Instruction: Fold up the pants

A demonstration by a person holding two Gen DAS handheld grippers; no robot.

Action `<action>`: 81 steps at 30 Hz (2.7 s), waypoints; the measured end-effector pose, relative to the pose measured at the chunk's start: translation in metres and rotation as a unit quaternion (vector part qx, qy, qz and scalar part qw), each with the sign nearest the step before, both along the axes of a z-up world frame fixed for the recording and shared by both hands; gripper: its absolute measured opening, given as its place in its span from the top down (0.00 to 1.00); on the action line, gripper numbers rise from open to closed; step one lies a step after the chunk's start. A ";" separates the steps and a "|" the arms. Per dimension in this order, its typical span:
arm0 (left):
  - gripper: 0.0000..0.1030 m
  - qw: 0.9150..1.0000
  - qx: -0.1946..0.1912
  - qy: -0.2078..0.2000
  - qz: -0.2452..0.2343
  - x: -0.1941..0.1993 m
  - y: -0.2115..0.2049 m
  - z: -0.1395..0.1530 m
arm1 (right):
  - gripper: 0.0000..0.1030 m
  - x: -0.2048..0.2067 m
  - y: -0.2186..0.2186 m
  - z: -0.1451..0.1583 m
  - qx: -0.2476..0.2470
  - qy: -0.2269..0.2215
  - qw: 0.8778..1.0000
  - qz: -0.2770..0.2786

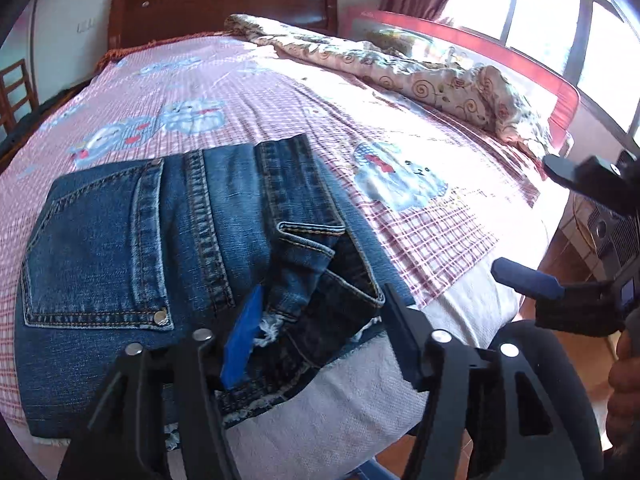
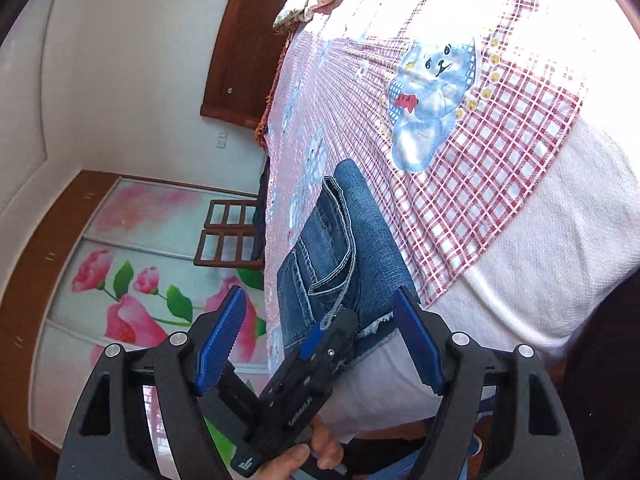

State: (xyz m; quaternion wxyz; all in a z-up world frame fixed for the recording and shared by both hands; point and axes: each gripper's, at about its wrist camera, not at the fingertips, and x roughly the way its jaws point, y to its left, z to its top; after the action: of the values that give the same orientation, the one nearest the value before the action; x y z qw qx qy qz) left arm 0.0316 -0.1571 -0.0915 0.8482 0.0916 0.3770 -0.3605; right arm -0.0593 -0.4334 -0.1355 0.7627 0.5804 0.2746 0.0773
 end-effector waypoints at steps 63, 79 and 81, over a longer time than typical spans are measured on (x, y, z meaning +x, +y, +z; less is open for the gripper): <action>0.02 0.941 -0.224 0.131 0.216 0.108 0.199 0.010 | 0.86 0.097 0.039 0.032 -0.231 0.107 0.967 0.027; 0.02 0.961 -0.153 0.171 0.156 0.222 0.092 -0.012 | 0.86 0.203 0.043 0.017 -0.109 0.046 0.990 0.073; 0.02 0.956 -0.144 0.197 0.164 0.232 0.092 -0.028 | 0.86 0.208 0.037 -0.001 -0.107 0.087 0.988 0.071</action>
State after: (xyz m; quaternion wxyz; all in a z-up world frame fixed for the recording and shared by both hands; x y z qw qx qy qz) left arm 0.2636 -0.0650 -0.1192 0.8089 -0.1671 0.4903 -0.2781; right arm 0.1489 -0.3959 -0.1370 0.7860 0.4791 0.3873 0.0511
